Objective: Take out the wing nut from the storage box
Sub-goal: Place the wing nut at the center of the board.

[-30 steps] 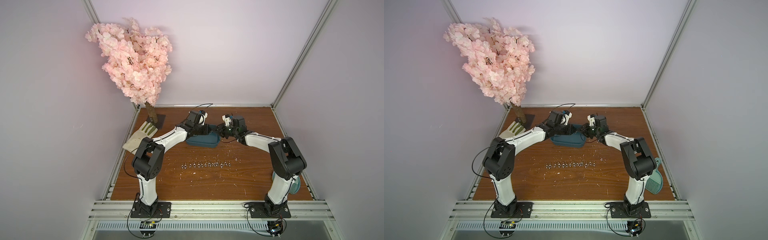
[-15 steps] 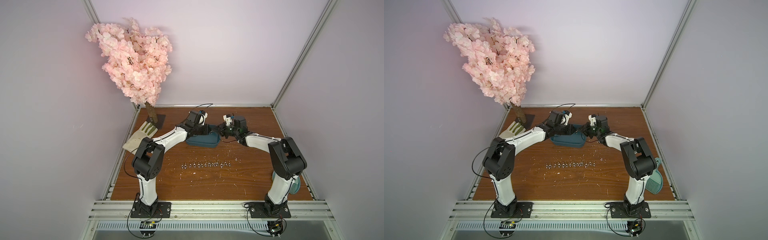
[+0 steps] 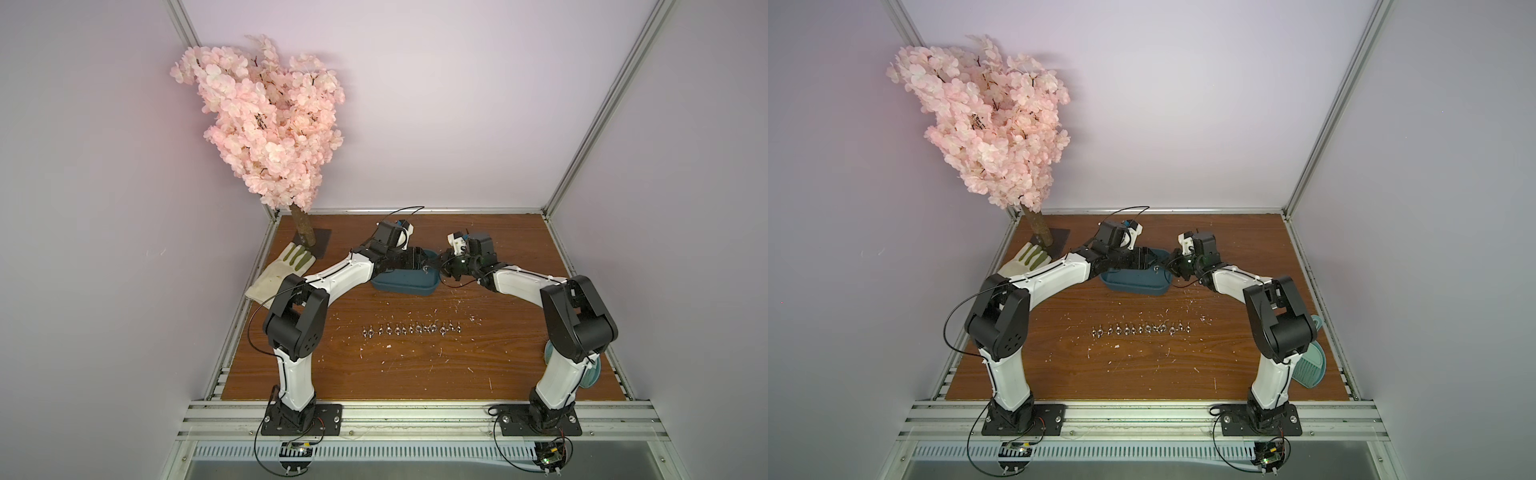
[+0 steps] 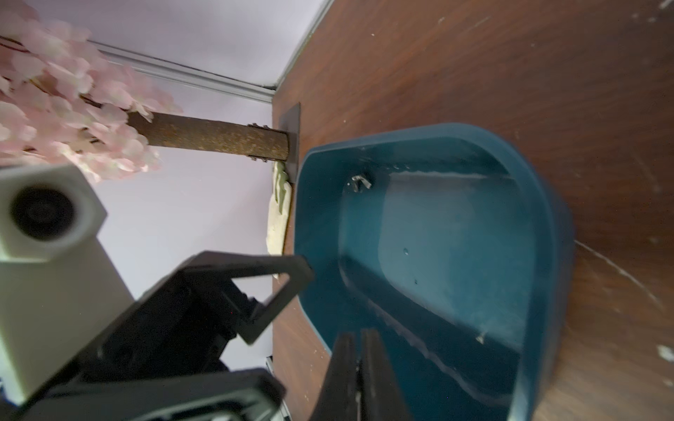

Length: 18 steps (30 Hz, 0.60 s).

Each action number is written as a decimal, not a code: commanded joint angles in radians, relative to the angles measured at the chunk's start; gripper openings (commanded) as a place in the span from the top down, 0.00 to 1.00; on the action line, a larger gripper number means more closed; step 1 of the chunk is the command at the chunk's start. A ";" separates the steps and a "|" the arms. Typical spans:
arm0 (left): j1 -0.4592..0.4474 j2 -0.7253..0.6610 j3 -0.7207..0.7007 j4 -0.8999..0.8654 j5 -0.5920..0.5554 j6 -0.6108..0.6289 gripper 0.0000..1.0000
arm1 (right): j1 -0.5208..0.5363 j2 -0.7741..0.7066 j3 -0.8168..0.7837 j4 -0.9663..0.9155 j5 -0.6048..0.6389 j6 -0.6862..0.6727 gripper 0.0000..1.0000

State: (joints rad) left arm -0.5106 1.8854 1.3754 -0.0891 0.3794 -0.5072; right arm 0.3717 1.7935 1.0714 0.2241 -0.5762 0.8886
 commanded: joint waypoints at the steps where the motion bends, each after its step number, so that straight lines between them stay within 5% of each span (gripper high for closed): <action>1: 0.043 -0.053 0.015 -0.031 -0.022 0.015 0.19 | -0.008 -0.084 0.048 -0.192 0.069 -0.173 1.00; 3: 0.060 -0.060 0.016 -0.042 -0.036 0.024 0.17 | -0.008 -0.113 0.050 -0.278 0.111 -0.240 1.00; 6: 0.078 -0.066 0.023 -0.067 -0.071 0.042 0.01 | -0.008 -0.160 0.044 -0.403 0.183 -0.334 1.00; 18: 0.092 -0.058 0.072 -0.159 -0.303 0.045 0.01 | -0.003 -0.333 -0.111 -0.667 0.381 -0.458 1.00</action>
State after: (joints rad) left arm -0.4294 1.8408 1.4242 -0.2039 0.1707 -0.4664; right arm 0.3672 1.5082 1.0019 -0.3393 -0.2604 0.4747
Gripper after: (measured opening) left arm 0.994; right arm 0.072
